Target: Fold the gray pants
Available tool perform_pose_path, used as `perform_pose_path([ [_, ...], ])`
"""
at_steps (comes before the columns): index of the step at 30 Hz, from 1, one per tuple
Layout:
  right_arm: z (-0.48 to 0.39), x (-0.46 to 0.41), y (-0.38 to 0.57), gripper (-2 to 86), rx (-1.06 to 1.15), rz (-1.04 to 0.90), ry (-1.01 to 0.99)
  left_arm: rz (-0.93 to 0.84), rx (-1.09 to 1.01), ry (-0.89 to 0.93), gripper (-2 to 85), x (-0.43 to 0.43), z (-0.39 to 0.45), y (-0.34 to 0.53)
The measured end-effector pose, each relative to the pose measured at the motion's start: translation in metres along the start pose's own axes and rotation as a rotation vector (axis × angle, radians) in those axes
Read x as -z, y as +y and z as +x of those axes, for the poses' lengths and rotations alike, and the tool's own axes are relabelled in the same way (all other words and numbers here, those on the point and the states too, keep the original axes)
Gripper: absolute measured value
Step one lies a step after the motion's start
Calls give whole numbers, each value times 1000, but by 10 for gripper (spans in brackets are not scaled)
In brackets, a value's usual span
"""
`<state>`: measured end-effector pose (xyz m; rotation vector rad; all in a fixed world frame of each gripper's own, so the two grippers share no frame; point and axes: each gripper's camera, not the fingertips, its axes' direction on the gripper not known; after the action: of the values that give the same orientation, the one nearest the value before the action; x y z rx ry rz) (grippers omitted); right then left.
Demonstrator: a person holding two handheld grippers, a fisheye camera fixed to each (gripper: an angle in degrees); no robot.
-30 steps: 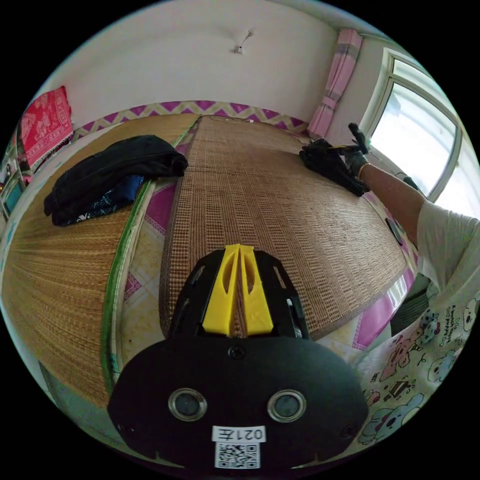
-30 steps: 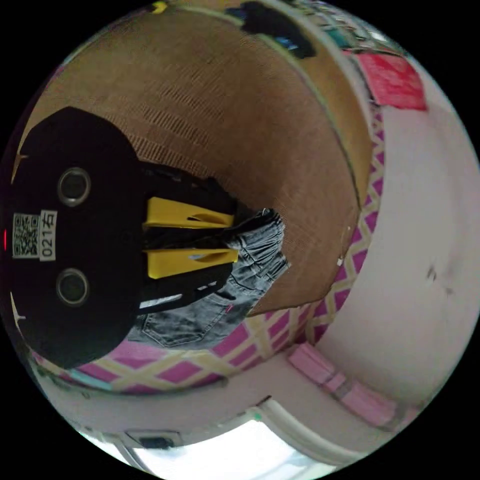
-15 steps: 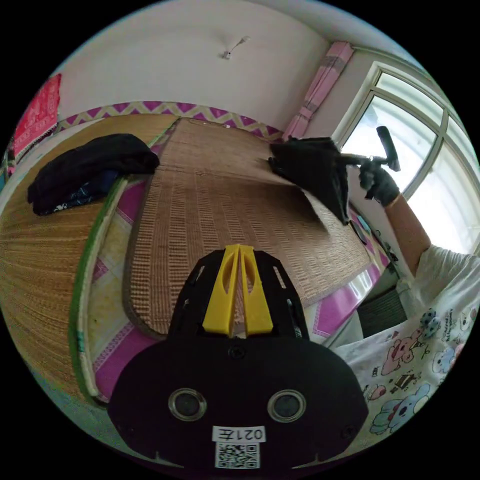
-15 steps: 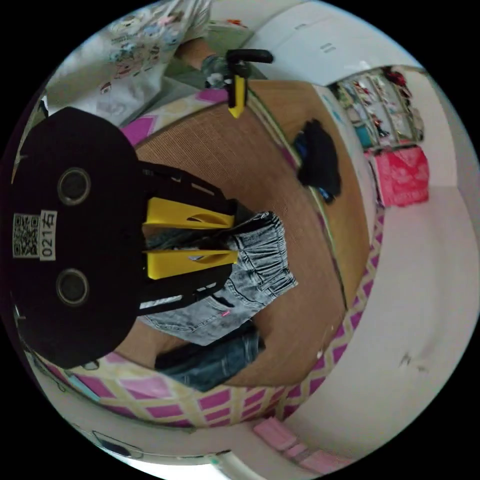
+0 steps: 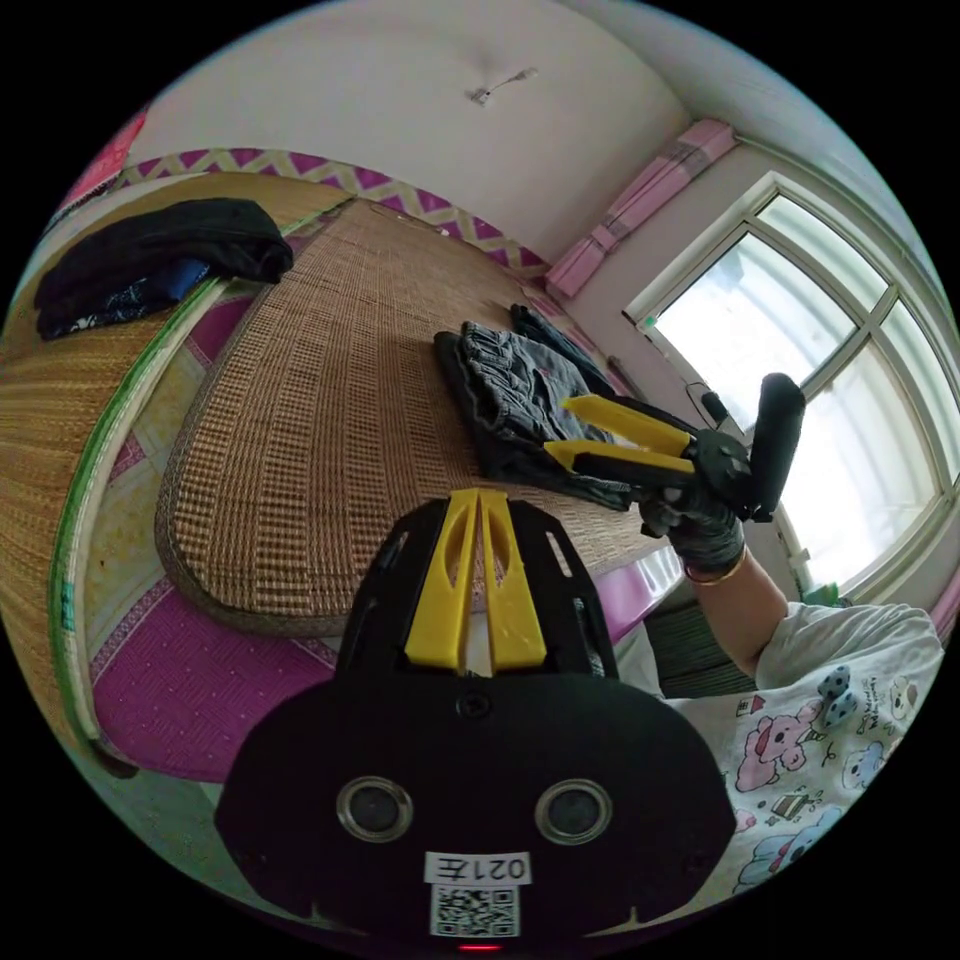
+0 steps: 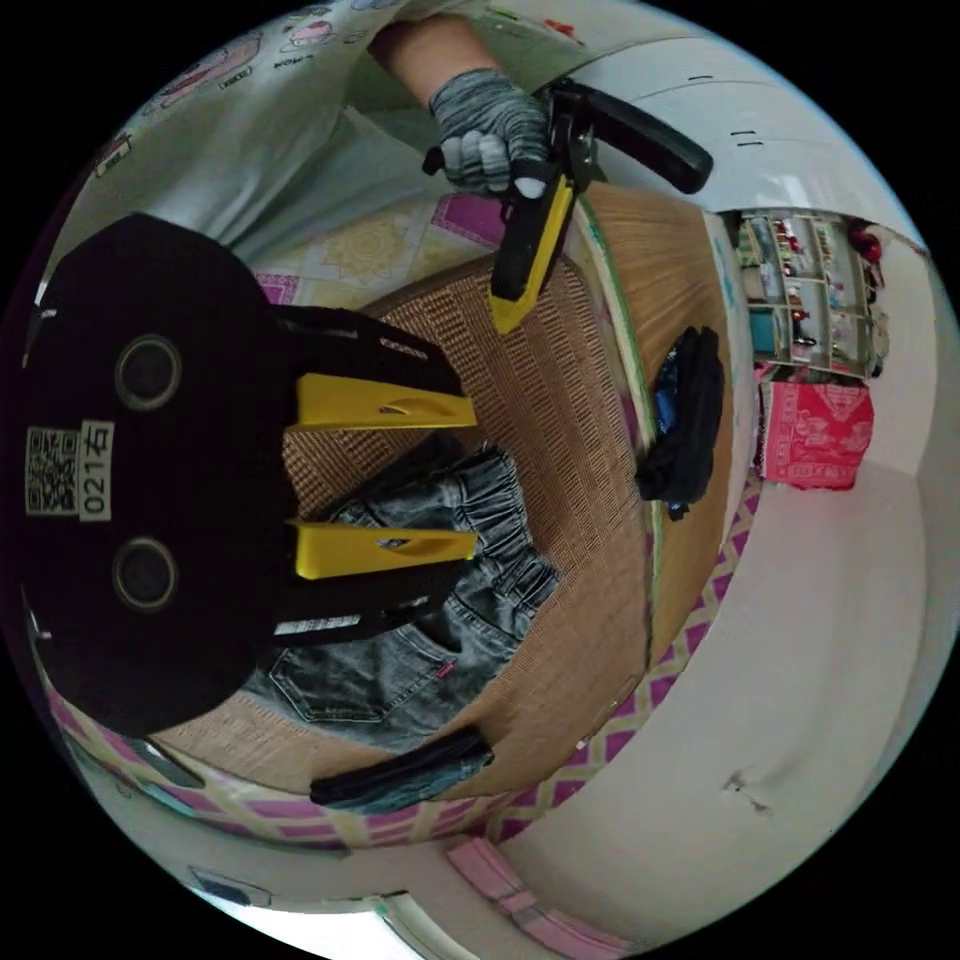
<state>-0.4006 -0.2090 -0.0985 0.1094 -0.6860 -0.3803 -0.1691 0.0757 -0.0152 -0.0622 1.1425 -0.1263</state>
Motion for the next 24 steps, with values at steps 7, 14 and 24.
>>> perform_pose_path([
  [7,-2,-55,8,115,28,-100,179,4,-26,-20,-10,-14,12,9],
  [14,195,93,95,47,-523,274,-117,6,-47,-62,-10,-25,18,12],
  [24,448,241,376,47,-1040,434,63,-51,-77,-34,-10,-89,52,-1],
])
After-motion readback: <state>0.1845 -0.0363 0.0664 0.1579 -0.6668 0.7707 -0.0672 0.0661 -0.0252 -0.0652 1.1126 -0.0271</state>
